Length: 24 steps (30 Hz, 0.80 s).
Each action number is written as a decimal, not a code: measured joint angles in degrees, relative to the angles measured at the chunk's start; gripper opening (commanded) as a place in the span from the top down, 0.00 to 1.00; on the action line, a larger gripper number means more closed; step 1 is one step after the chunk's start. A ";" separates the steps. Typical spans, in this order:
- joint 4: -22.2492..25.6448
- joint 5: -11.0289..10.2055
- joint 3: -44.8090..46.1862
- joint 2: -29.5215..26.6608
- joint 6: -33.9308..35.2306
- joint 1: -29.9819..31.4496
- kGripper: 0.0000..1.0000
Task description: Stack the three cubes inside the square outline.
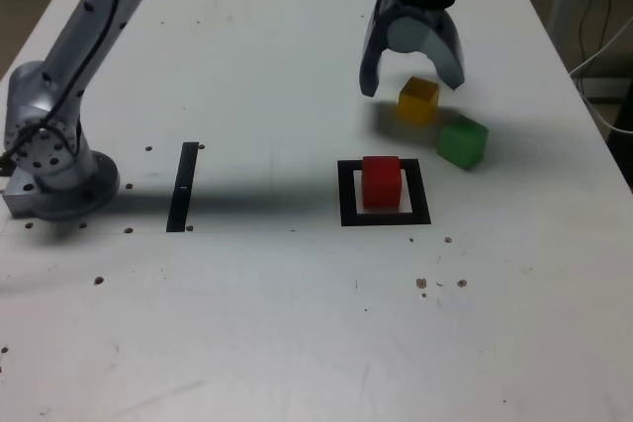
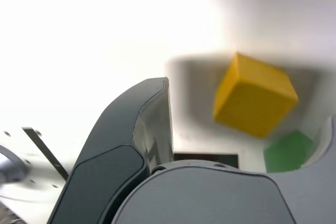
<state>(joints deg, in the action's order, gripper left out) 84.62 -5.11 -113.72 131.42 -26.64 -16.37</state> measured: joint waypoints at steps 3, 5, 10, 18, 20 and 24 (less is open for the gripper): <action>0.00 -0.04 -0.29 0.35 -4.20 -0.69 0.01; 0.00 -0.12 -0.76 0.55 -6.54 -0.79 0.01; -0.32 -0.38 -1.51 1.45 -11.78 -1.30 0.01; -0.56 -1.08 -1.71 2.54 -14.41 -1.25 0.02; -0.62 -1.19 -1.74 2.80 -14.47 -1.25 0.03; -0.70 -1.21 -2.44 3.43 -14.59 -1.15 0.05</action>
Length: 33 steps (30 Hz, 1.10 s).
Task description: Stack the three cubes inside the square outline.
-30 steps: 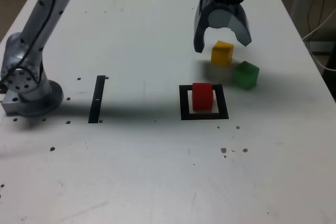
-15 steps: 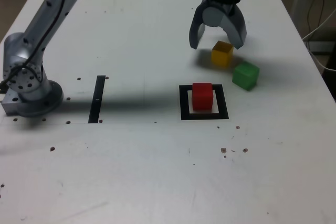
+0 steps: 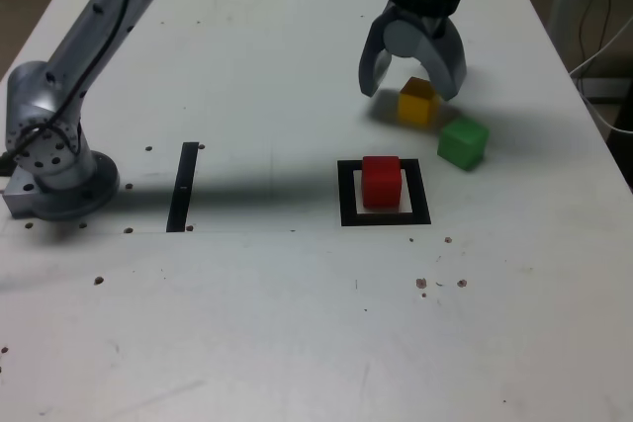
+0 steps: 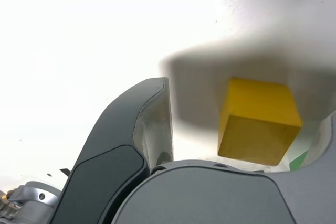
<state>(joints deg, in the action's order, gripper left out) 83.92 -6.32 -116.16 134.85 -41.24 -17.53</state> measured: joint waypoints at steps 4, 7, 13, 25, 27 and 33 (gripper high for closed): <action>-0.09 0.00 -0.26 1.11 -0.06 0.45 0.10; -0.09 -0.10 -0.37 1.65 -0.06 0.86 0.16; 0.08 -1.22 -0.58 1.70 0.91 1.39 0.41; 0.16 -1.72 -1.27 1.70 1.59 1.97 0.62; 0.17 -1.71 -1.29 1.70 1.59 1.97 0.62; 0.31 -1.71 -1.37 1.70 1.59 1.97 0.62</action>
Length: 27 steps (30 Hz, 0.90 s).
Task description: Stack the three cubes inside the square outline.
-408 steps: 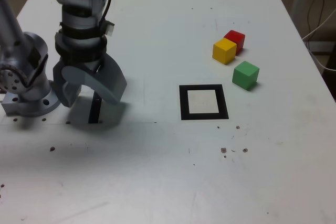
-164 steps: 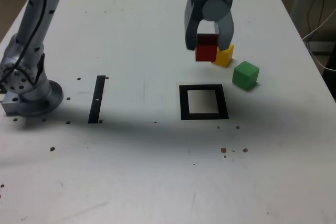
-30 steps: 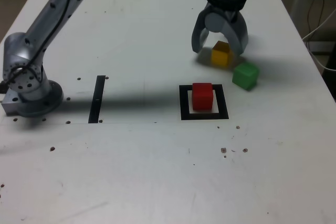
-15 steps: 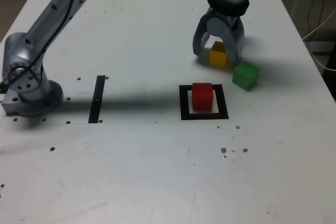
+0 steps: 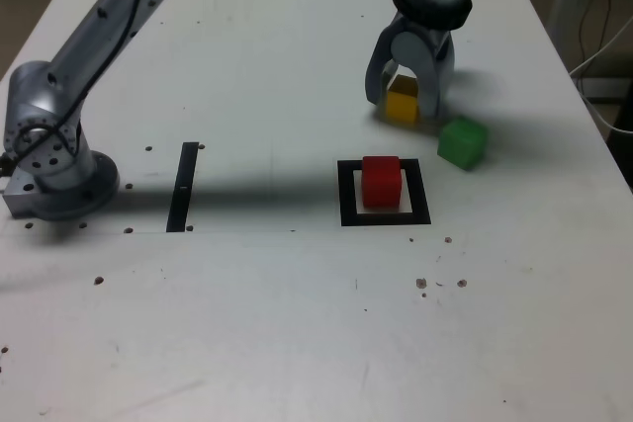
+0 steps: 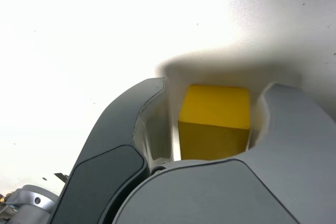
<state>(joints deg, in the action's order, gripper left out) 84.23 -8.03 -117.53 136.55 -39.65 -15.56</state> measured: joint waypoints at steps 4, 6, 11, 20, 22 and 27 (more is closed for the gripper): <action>0.07 0.04 -0.06 0.00 0.00 0.00 0.62; 0.09 0.07 -0.10 0.00 0.00 0.00 0.62; 0.12 0.09 -0.12 0.00 0.00 0.02 0.62; 1.88 1.11 0.68 -2.21 4.11 0.73 0.62; 2.28 1.72 1.25 -4.38 6.27 1.13 0.62; 2.46 4.86 3.44 -7.68 10.90 3.02 0.62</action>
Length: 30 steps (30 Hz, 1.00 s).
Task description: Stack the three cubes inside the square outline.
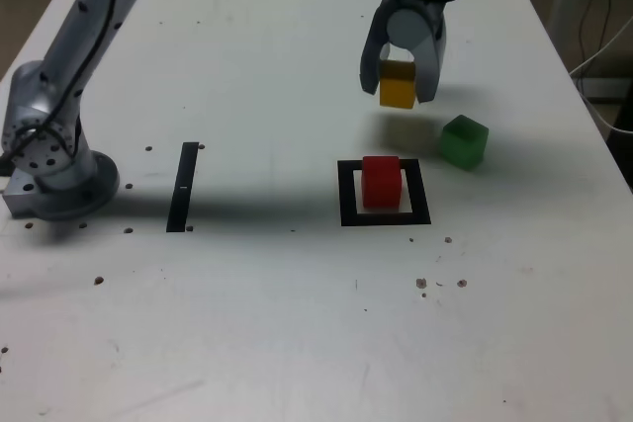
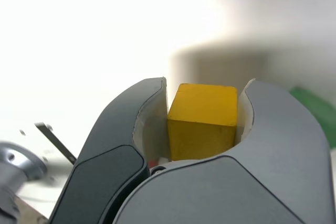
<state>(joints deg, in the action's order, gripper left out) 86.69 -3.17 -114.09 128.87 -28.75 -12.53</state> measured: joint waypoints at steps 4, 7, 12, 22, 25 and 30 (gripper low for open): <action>-0.01 1.73 1.72 -2.52 3.59 2.02 0.62; -0.01 2.26 4.19 -5.80 7.64 3.46 0.62; -0.71 2.44 8.64 -8.31 14.29 5.72 0.62; -1.11 3.21 11.26 -10.80 20.24 10.72 0.62; -1.53 3.51 12.06 -11.19 22.62 11.86 0.62; -3.53 3.84 13.76 -11.22 24.55 13.50 0.62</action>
<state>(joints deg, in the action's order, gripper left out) 83.17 0.67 -100.33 117.65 -4.19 0.97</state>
